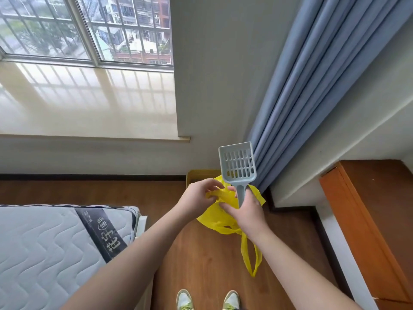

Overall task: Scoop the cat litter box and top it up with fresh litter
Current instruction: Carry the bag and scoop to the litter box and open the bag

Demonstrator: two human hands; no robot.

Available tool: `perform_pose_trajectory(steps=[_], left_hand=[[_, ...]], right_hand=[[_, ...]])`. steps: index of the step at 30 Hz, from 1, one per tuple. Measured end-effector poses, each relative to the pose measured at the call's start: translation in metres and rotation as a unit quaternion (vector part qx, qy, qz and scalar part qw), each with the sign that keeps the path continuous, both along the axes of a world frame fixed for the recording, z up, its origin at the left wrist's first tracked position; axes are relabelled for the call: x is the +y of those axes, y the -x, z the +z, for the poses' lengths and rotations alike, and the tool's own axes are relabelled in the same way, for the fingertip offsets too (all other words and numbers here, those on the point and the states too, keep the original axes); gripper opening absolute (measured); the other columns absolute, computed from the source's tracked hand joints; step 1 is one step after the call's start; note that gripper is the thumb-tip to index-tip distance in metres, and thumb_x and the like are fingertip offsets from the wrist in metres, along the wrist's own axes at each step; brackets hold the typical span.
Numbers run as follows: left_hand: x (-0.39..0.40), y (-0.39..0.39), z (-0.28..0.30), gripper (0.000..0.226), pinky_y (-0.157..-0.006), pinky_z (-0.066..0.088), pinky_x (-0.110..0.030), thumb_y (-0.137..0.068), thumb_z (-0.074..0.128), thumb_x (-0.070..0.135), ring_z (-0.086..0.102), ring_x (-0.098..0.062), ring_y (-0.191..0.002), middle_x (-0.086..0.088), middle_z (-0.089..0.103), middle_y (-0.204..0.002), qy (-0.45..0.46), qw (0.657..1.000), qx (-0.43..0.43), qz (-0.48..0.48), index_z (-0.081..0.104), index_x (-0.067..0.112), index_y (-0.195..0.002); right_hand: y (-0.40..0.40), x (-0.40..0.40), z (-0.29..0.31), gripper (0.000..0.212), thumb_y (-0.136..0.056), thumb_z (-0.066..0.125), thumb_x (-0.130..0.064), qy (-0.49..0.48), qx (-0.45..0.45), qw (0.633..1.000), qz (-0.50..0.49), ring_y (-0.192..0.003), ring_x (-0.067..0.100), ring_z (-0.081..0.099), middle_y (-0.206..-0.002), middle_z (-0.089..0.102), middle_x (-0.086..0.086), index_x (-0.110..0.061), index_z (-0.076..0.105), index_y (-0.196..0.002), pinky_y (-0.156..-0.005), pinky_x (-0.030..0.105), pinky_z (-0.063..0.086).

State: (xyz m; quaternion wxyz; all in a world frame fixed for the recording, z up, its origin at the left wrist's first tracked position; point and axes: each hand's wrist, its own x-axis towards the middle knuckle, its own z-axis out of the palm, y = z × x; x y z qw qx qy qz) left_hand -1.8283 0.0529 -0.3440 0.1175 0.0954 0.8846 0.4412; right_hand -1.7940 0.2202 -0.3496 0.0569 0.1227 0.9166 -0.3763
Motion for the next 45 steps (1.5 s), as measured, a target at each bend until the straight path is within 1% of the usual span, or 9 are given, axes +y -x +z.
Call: perform_pose_trajectory(steps=[5,8,14,19,24,30,36,41,45], left_hand=[[0.011,-0.001,-0.001,0.023,-0.070,0.044,-0.017,-0.084,0.065,0.015,0.057,-0.003,-0.080,0.011,0.066,-0.090,-0.011,0.998,0.034,0.054,0.065,0.035,-0.095],[0.006,-0.001,-0.005,0.021,-0.072,0.049,-0.027,-0.083,0.070,0.016,0.060,-0.015,-0.084,0.008,0.066,-0.093,0.046,0.993,0.105,0.039,0.065,0.027,-0.100],[-0.020,0.017,-0.014,0.039,-0.078,0.048,-0.034,-0.070,0.068,0.002,0.063,-0.026,-0.092,0.001,0.069,-0.099,0.171,0.967,0.191,-0.014,0.067,0.019,-0.106],[-0.044,0.030,-0.013,0.034,-0.071,0.048,-0.033,-0.074,0.057,0.002,0.063,-0.027,-0.089,0.001,0.071,-0.095,0.186,0.973,0.123,0.066,0.070,0.021,-0.099],[-0.059,0.027,-0.020,0.034,-0.062,0.045,-0.031,-0.071,0.053,-0.002,0.060,-0.025,-0.077,-0.002,0.067,-0.077,0.111,0.987,0.022,0.114,0.071,0.023,-0.086],[-0.063,0.019,-0.028,0.036,-0.056,0.044,-0.029,-0.073,0.047,-0.002,0.060,-0.026,-0.079,-0.003,0.064,-0.081,0.142,0.981,-0.025,0.132,0.066,0.027,-0.084],[-0.048,0.005,-0.034,0.052,-0.084,0.051,-0.032,-0.078,0.068,0.020,0.059,-0.015,-0.104,0.009,0.062,-0.116,0.235,0.970,-0.004,-0.055,0.054,0.030,-0.127],[-0.013,-0.014,-0.052,0.042,-0.090,0.048,-0.034,-0.088,0.067,0.041,0.057,-0.017,-0.112,0.009,0.057,-0.120,0.259,0.958,0.037,-0.117,0.052,0.030,-0.126],[0.003,-0.030,-0.061,0.089,-0.105,0.042,-0.037,-0.078,0.066,0.065,0.044,-0.017,-0.131,0.005,0.040,-0.148,0.164,0.982,0.005,-0.092,0.029,0.027,-0.149]], right_hand=[[0.003,-0.006,0.004,0.029,-0.084,0.068,-0.025,0.000,0.026,1.000,-0.008,-0.103,0.032,0.059,-0.107,0.065,0.012,-0.011,0.055,-0.107,-0.075,0.033,0.042],[0.005,0.004,0.009,0.020,-0.091,0.060,-0.021,-0.038,0.031,0.999,0.006,-0.100,0.035,0.059,-0.105,0.064,0.017,-0.008,0.054,-0.105,-0.070,0.032,0.038],[0.009,0.032,0.012,0.009,-0.090,0.061,-0.019,-0.078,0.016,0.997,0.017,-0.093,0.034,0.062,-0.097,0.066,0.015,-0.014,0.054,-0.093,-0.072,0.038,0.049],[0.006,0.047,0.009,0.012,-0.089,0.061,-0.012,-0.085,0.010,0.996,-0.018,-0.095,0.037,0.062,-0.100,0.067,0.017,-0.009,0.058,-0.100,-0.072,0.037,0.047],[0.003,0.071,0.003,0.022,-0.084,0.057,-0.002,-0.053,-0.005,0.998,-0.019,-0.097,0.026,0.066,-0.104,0.073,-0.006,-0.016,0.061,-0.100,-0.081,0.037,0.053],[0.003,0.089,-0.004,0.016,-0.086,0.055,-0.001,-0.044,-0.037,0.997,-0.051,-0.091,0.027,0.063,-0.099,0.069,-0.001,-0.017,0.053,-0.089,-0.070,0.027,0.043],[0.007,0.075,-0.002,0.015,-0.085,0.061,-0.009,0.088,-0.069,0.992,-0.061,-0.073,0.021,0.054,-0.077,0.057,0.002,-0.018,0.049,-0.083,-0.062,0.030,0.042],[0.006,0.054,0.003,0.019,-0.089,0.061,-0.007,0.240,-0.081,0.966,-0.055,-0.063,0.016,0.047,-0.072,0.050,0.004,-0.016,0.046,-0.081,-0.059,0.029,0.041],[0.006,0.049,0.004,0.015,-0.092,0.060,-0.019,0.246,-0.081,0.965,-0.031,-0.063,0.014,0.046,-0.070,0.050,0.003,-0.015,0.048,-0.083,-0.058,0.027,0.042]])
